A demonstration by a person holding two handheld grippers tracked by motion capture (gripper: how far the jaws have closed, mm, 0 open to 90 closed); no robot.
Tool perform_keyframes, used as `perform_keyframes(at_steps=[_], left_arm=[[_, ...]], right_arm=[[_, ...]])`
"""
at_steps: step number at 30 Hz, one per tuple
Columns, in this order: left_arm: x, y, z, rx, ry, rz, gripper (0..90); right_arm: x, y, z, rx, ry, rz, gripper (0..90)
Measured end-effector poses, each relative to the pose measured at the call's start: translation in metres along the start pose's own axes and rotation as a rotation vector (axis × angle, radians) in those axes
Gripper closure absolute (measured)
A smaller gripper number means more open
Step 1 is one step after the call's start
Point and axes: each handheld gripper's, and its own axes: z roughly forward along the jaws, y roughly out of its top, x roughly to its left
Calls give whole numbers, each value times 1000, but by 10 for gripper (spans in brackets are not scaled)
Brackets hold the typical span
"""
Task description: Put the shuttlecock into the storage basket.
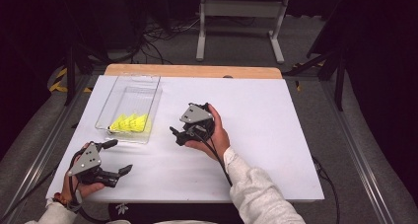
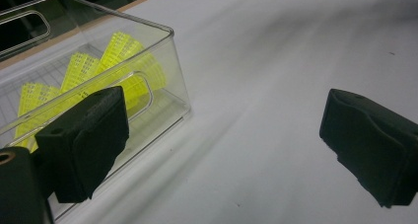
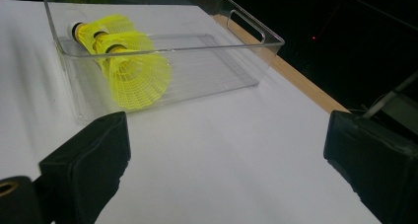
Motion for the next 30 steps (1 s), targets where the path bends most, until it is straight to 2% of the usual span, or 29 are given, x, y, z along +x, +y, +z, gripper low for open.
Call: perform_keyframes(at_steps=[6, 17, 30], left_arm=[[0, 0, 0, 4, -1, 4, 57], [0, 0, 1, 3, 1, 6, 56], [0, 0, 1, 6, -1, 7, 56]], right_arm=[[-3, -4, -5, -2, -15, -7, 44], [-9, -9, -12, -10, -38, 11, 44], [-15, -14, -23, -12, -88, -3, 44]])
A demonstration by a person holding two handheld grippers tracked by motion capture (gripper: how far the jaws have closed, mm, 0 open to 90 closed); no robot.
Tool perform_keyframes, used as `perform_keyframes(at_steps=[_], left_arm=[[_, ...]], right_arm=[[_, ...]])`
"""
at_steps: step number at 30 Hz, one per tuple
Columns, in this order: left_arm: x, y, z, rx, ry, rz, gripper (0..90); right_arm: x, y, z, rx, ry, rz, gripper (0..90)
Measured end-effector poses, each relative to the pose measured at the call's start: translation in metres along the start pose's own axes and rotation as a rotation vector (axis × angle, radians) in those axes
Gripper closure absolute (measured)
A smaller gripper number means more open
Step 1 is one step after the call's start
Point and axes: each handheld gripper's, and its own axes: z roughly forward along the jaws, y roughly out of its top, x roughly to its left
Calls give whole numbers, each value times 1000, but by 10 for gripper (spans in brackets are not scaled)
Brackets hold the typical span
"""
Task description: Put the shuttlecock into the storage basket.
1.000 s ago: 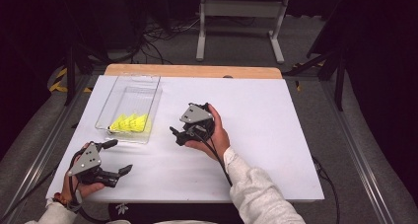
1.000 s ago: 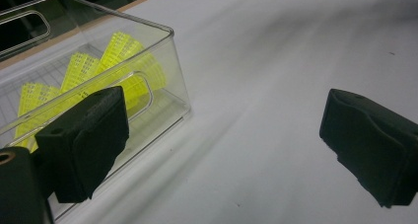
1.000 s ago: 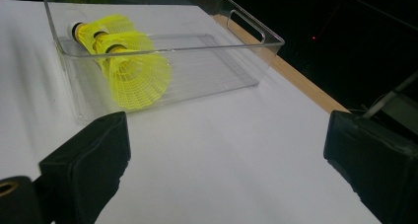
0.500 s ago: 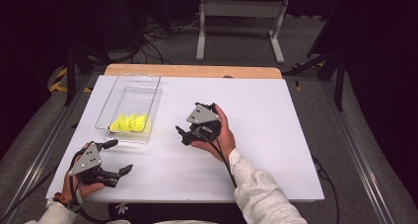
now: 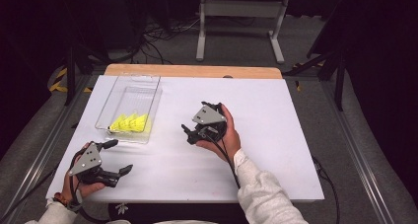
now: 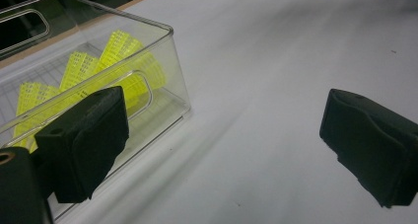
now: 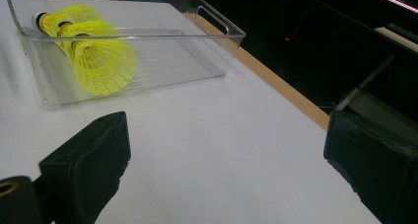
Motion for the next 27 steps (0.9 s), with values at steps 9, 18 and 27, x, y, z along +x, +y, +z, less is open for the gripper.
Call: perform_keyframes(at_steps=[9, 18, 27], left_arm=[[0, 0, 0, 0, -1, 0, 56], [1, 0, -1, -6, 4, -2, 55], [0, 0, 0, -2, 0, -2, 55]], right_arm=[[-6, -5, -11, -1, -18, -1, 44], [-12, -10, -19, 5, -40, -1, 44], [-14, -15, -25, 16, -49, -9, 44]])
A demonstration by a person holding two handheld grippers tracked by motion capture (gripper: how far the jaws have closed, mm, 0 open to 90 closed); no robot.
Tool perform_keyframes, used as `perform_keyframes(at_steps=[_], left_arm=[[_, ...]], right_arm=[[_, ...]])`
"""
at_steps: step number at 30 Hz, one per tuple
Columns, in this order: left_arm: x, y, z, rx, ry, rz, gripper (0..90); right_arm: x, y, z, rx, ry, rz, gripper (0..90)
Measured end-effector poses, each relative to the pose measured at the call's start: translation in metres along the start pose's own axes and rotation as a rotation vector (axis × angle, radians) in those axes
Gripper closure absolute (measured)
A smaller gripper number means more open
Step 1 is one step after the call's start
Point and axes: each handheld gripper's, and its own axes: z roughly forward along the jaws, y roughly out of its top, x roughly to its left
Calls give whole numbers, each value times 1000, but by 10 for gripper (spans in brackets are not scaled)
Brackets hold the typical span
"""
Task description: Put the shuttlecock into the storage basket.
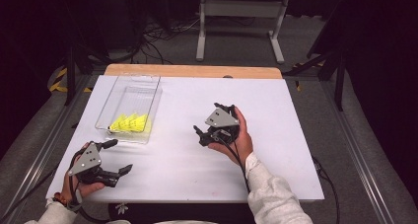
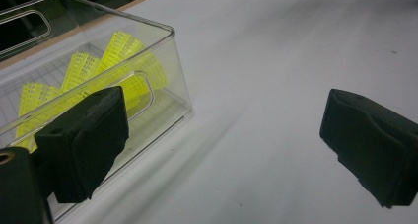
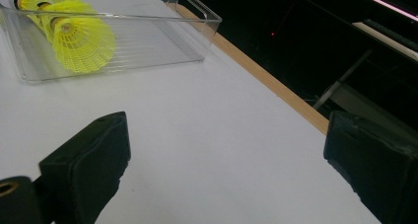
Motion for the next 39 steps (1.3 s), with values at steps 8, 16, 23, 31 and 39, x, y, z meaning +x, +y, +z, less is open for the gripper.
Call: perform_keyframes(at_steps=[8, 16, 23, 31, 39], left_arm=[[0, 0, 0, -2, 4, 3, 55], [0, 0, 0, -1, 4, 5, 54], [0, 0, 0, -2, 7, 4, 54], [0, 1, 0, -1, 8, 5, 53], [-1, 0, 2, 4, 11, 6, 53]], right_arm=[[-3, -5, -6, 9, -7, -1, 44], [-4, -12, -12, 24, -12, -7, 44], [-7, -19, -19, 37, -15, -4, 44], [-6, -27, -29, 32, -16, -21, 44], [-5, -35, -36, 26, -14, -37, 44]])
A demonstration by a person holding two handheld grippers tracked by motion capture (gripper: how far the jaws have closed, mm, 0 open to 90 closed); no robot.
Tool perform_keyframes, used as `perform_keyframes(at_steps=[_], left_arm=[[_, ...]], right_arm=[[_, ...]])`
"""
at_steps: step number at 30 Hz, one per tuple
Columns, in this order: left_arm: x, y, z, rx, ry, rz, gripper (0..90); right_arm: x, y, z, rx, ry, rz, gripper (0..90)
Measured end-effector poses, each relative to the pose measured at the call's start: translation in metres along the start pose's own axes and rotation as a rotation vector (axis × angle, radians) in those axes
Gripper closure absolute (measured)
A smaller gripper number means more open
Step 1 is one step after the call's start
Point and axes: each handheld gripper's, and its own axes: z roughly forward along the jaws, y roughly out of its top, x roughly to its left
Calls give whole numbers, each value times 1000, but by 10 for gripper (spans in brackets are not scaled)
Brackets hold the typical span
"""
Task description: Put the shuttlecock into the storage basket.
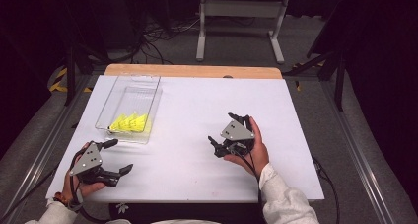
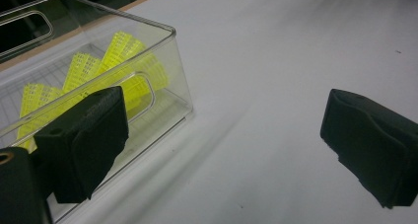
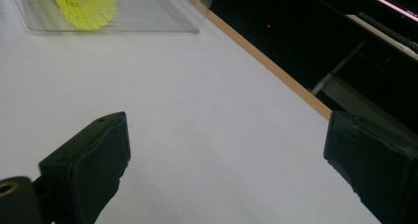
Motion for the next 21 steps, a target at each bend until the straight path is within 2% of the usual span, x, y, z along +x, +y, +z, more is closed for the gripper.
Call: perform_keyframes(at_steps=[21], left_arm=[[-3, 0, 5, 6, 1, 10, 52]], right_arm=[[-1, -23, -18, -12, -17, 11, 44]])
